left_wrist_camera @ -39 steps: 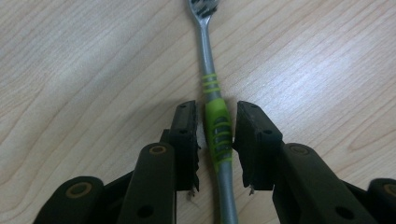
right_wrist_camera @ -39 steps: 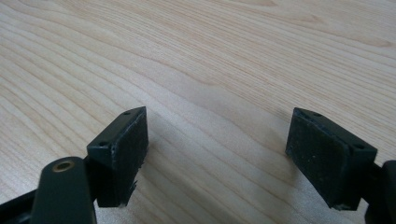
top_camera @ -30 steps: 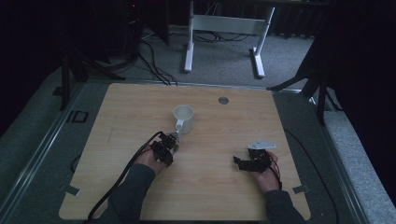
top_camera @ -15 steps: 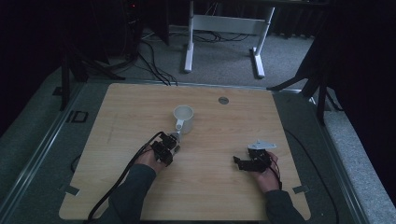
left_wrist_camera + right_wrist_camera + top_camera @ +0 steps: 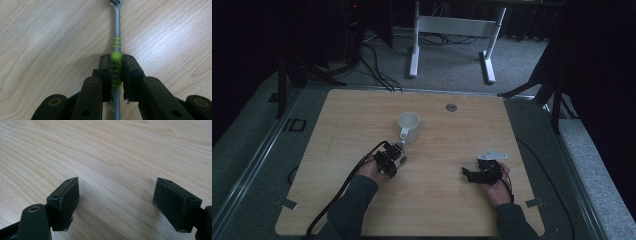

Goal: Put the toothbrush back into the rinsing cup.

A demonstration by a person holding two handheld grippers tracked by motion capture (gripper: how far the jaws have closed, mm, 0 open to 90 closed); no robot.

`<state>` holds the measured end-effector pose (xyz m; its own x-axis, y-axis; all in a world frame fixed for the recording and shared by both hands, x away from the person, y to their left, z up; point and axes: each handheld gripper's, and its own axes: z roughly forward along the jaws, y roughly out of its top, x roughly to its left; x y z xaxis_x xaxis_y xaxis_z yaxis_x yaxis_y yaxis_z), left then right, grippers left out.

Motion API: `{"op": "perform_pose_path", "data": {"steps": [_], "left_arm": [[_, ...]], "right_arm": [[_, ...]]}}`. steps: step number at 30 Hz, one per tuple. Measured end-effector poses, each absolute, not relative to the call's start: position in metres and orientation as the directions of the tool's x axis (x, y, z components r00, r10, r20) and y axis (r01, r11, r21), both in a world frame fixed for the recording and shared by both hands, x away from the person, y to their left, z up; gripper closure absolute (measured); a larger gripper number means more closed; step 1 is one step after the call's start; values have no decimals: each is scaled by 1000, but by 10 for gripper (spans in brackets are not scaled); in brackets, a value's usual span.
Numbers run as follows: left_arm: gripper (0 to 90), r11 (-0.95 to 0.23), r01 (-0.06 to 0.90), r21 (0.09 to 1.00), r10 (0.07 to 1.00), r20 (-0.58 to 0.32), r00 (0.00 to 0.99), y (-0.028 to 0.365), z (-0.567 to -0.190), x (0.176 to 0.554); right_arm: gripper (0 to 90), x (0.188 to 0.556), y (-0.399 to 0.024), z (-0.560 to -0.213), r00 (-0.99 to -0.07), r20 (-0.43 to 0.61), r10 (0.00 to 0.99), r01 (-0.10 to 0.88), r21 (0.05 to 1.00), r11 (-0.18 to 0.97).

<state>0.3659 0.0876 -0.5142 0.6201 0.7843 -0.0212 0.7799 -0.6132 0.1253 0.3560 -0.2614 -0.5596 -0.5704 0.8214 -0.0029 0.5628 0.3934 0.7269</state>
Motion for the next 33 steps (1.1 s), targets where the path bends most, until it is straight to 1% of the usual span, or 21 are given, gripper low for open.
{"op": "perform_pose_path", "data": {"steps": [19,33], "left_arm": [[792,-601,767,226,781,-37,623,94,-498,362],[792,-609,750,259,769,-39,638,95,-491,356]], "right_arm": [[206,356,-261,-560,-570,-2,822,563,727,393],[206,356,-261,-560,-570,-3,822,563,727,393]]}}
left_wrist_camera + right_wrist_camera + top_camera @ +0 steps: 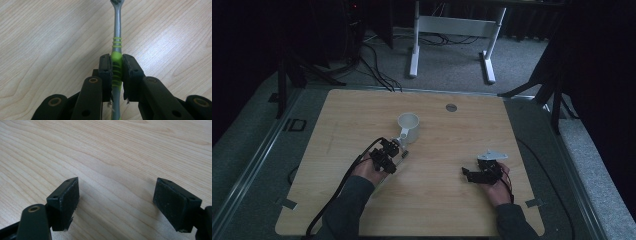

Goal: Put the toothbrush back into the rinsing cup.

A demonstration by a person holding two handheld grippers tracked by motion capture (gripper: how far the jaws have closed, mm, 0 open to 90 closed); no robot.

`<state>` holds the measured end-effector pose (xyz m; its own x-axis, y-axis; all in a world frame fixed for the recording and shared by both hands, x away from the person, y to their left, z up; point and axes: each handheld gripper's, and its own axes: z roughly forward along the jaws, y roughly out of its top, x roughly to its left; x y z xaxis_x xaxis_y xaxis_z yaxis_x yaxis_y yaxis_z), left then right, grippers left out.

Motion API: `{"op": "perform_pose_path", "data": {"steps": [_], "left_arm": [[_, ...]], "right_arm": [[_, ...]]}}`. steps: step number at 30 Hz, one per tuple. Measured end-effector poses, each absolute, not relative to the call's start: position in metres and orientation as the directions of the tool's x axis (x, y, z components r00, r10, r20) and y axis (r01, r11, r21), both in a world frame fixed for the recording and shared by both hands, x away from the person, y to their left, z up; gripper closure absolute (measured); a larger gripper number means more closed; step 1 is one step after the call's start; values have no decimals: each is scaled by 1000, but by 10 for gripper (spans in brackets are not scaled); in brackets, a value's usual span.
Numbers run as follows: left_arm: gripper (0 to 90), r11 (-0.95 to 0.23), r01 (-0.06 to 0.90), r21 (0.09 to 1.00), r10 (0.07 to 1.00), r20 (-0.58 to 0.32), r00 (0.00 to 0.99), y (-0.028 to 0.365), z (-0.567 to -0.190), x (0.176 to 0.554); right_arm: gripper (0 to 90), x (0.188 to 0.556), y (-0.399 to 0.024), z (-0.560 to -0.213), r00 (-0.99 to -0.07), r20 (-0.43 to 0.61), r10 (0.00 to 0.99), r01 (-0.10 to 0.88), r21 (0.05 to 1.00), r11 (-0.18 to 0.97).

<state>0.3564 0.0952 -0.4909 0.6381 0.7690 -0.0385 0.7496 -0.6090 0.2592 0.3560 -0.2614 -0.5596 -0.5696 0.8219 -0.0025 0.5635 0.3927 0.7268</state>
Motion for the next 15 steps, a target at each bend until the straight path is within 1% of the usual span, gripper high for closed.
{"op": "perform_pose_path", "data": {"steps": [6,15], "left_arm": [[792,-605,746,279,768,-43,639,97,-486,354],[792,-581,740,340,776,-44,630,101,-477,351]], "right_arm": [[206,356,-261,-560,-569,-1,822,564,727,391],[207,356,-261,-560,-569,-1,823,564,728,391]]}}
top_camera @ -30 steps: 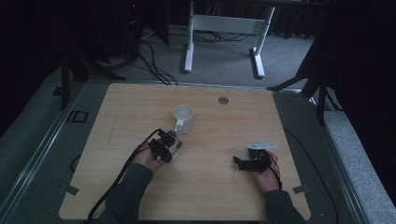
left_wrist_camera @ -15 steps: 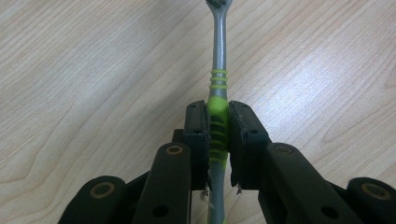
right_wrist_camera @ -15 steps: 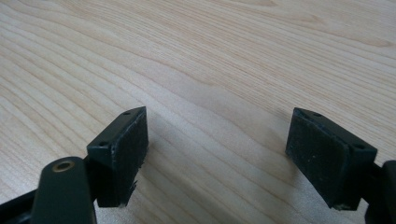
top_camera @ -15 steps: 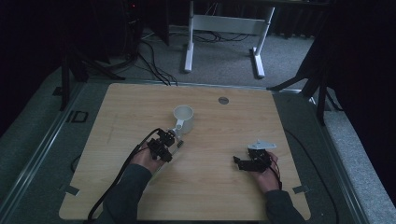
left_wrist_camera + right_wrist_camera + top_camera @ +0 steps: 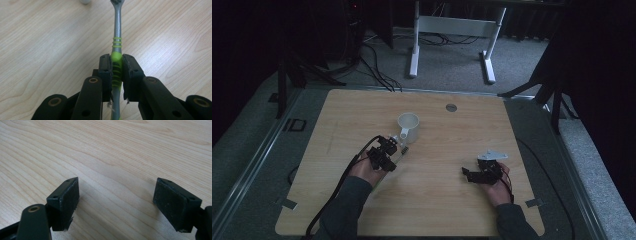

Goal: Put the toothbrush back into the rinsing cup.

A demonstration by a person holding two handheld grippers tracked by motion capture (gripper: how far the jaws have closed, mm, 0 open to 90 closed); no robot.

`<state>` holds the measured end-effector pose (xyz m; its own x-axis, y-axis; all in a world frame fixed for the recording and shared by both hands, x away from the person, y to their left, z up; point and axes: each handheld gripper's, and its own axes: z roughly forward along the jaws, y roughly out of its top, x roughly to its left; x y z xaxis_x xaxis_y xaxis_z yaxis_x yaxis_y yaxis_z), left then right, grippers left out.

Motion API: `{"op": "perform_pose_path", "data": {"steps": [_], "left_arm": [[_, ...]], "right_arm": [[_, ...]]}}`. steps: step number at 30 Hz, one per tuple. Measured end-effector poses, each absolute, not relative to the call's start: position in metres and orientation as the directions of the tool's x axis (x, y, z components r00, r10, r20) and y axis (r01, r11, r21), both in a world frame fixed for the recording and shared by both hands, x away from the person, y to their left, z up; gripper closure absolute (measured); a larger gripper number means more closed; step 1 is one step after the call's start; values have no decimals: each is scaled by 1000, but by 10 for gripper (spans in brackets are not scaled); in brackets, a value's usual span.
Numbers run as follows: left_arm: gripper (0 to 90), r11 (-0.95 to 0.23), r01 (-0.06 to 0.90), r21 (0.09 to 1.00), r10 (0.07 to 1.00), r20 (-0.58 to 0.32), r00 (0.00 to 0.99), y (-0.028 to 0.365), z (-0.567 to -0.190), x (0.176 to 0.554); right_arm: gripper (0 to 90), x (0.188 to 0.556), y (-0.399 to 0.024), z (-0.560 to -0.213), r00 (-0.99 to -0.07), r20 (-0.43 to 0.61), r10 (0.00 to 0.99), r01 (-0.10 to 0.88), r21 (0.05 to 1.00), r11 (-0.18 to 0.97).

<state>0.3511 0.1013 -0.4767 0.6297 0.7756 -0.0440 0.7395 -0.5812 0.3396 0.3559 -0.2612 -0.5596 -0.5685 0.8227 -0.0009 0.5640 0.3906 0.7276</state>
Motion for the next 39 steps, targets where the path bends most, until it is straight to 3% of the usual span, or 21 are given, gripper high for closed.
{"op": "perform_pose_path", "data": {"steps": [39], "left_arm": [[792,-482,704,521,801,-64,595,113,-453,345]], "right_arm": [[207,356,-261,-560,-569,-2,822,564,727,392]]}}
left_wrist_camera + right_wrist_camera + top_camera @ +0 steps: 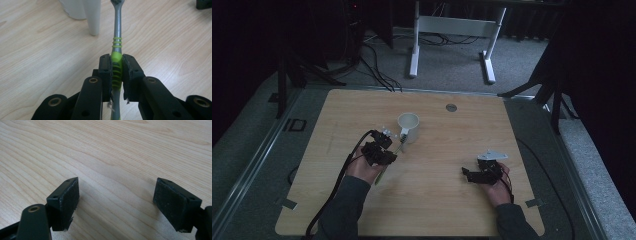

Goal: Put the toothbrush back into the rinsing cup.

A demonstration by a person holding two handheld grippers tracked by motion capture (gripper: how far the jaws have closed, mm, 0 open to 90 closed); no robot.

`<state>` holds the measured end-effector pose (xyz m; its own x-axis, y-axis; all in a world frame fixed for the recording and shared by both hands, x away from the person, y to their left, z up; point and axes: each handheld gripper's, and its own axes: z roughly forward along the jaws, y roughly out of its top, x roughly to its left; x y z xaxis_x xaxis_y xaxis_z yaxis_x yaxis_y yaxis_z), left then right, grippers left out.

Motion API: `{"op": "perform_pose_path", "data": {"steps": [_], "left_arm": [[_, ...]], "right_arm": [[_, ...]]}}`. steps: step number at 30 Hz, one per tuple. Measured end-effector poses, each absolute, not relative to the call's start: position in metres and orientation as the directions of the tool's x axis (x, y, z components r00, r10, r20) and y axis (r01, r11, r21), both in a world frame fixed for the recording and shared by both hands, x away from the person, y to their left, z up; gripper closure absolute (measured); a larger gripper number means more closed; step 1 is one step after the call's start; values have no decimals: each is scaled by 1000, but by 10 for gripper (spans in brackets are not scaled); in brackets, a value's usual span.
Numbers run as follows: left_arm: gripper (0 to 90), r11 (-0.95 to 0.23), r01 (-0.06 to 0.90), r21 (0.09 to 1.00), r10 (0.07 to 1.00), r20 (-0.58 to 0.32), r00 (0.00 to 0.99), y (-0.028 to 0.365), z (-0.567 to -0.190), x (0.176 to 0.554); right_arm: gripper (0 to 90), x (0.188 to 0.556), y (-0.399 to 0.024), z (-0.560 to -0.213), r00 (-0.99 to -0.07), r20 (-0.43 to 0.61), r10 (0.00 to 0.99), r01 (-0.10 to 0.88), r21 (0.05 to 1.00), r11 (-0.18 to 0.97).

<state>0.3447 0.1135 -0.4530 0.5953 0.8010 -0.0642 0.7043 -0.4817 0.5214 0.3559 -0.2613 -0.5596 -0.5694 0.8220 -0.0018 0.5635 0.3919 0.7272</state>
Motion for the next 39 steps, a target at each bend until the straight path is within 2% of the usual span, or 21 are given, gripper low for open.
{"op": "perform_pose_path", "data": {"steps": [39], "left_arm": [[790,-451,622,640,800,-18,599,116,-447,343]], "right_arm": [[206,356,-261,-560,-570,-3,822,562,728,393]]}}
